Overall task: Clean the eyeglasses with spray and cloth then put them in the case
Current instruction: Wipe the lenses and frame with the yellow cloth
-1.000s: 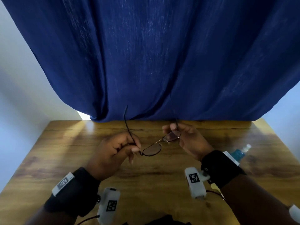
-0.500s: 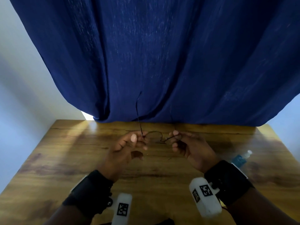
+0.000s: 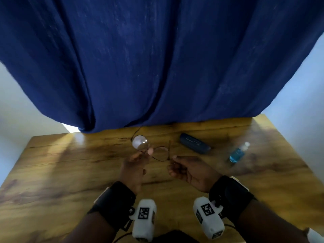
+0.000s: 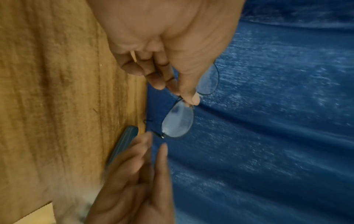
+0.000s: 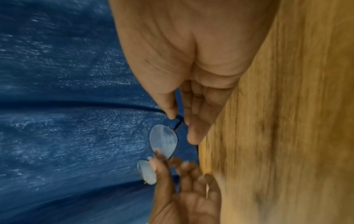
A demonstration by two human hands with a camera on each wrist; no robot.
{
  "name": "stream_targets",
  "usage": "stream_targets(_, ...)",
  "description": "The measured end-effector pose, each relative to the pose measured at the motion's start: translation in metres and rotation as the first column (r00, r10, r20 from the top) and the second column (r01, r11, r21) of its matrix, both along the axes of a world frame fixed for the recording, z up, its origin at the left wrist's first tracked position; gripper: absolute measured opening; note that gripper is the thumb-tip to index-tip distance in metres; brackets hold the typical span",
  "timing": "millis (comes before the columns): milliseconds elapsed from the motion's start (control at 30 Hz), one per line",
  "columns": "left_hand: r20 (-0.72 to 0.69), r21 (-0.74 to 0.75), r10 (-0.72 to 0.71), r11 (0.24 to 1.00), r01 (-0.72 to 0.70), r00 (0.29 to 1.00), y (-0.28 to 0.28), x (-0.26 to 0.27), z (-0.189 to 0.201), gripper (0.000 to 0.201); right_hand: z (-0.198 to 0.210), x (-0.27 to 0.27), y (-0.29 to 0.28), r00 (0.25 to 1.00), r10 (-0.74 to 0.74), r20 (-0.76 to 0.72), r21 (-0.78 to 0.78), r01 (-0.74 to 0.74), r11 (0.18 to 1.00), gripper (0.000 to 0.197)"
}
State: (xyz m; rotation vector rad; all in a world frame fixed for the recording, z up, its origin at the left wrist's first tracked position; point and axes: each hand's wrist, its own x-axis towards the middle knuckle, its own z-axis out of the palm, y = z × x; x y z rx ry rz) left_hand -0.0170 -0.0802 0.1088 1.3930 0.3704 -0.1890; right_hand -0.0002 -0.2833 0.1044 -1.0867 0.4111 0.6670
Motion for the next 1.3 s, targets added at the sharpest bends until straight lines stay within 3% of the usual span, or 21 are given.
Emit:
stream_targets(67, -0.048, 0.026, 0.023, 0.999, -0.021, 0.999, 0.007, 0.007, -0.016, 0.037, -0.013, -0.008, -0.022, 0.999, 0.0, 0.05, -0.095, 0.005, 0.996, 0.019)
stream_targets(167, -0.042, 0.08, 0.017, 0.997, -0.013, 0.999, 0.011, 0.013, -0.035, 0.022, -0.035, -0.023, -0.068, 0.989, 0.007, 0.149, -0.32, 0.042, 0.947, 0.014)
stream_targets(233, -0.058, 0.115, -0.011, 0.993, 0.017, 0.998, 0.009, 0.014, -0.045, 0.014, -0.049, -0.034, -0.108, 0.982, -0.044, 0.185, -0.467, 0.127, 0.875, 0.012)
stream_targets(367, -0.176, 0.097, -0.053, 0.993, 0.071, 0.983, 0.003, 0.012, -0.066, 0.027, -0.078, -0.057, -0.187, 0.972, -0.161, 0.169, -0.723, 0.234, 0.651, 0.014)
stream_targets(500, -0.182, 0.128, -0.1, 0.984, 0.125, 0.978, -0.022, 0.005, -0.069, 0.027, -0.104, -0.063, -0.219, 0.989, 0.123, 0.083, -0.952, 0.042, 0.302, 0.014)
stream_targets(700, -0.138, 0.251, -0.131, 0.954, 0.163, 0.982, -0.046, 0.01, -0.065, 0.034, -0.128, -0.037, -0.188, 0.926, 0.377, -0.007, -0.984, -0.074, 0.164, 0.028)
stream_targets(800, -0.13, 0.27, -0.147, 0.946, 0.178, 0.981, -0.051, 0.013, -0.059, 0.036, -0.134, -0.027, -0.183, 0.866, 0.499, -0.02, -0.996, -0.058, 0.061, 0.017)
stream_targets(867, -0.122, 0.276, -0.149, 0.945, 0.177, 0.981, -0.052, 0.014, -0.053, 0.026, -0.129, -0.024, -0.188, 0.877, 0.48, 0.021, -0.993, -0.036, 0.11, 0.016)
stream_targets(1067, -0.093, 0.272, -0.135, 0.95, 0.155, 0.986, -0.046, 0.017, -0.038, 0.021, -0.074, -0.016, -0.199, 0.902, 0.325, 0.285, -0.883, 0.115, 0.456, 0.029)
stream_targets(1133, -0.096, 0.281, -0.131, 0.947, 0.153, 0.987, -0.04, 0.02, -0.036, 0.023, -0.043, -0.012, -0.193, 0.888, 0.217, 0.406, -0.716, 0.162, 0.679, 0.028)
stream_targets(1200, -0.079, 0.298, -0.137, 0.942, 0.155, 0.987, -0.031, 0.023, -0.031, 0.023, -0.007, -0.006, -0.183, 0.89, 0.019, 0.456, -0.339, 0.154, 0.928, 0.023)
stream_targets(1233, -0.068, 0.308, -0.14, 0.939, 0.154, 0.988, -0.026, 0.024, -0.027, 0.023, 0.011, -0.001, -0.177, 0.886, -0.054, 0.46, -0.168, 0.146, 0.975, 0.022)
stream_targets(1267, -0.056, 0.326, -0.147, 0.932, 0.158, 0.988, -0.022, 0.026, -0.023, 0.023, 0.026, 0.002, -0.171, 0.879, -0.084, 0.47, -0.098, 0.146, 0.984, 0.021)
stream_targets(1300, -0.04, 0.349, -0.158, 0.923, 0.162, 0.987, -0.019, 0.027, -0.019, 0.024, 0.038, 0.006, -0.165, 0.867, -0.068, 0.494, -0.139, 0.156, 0.978, 0.02)
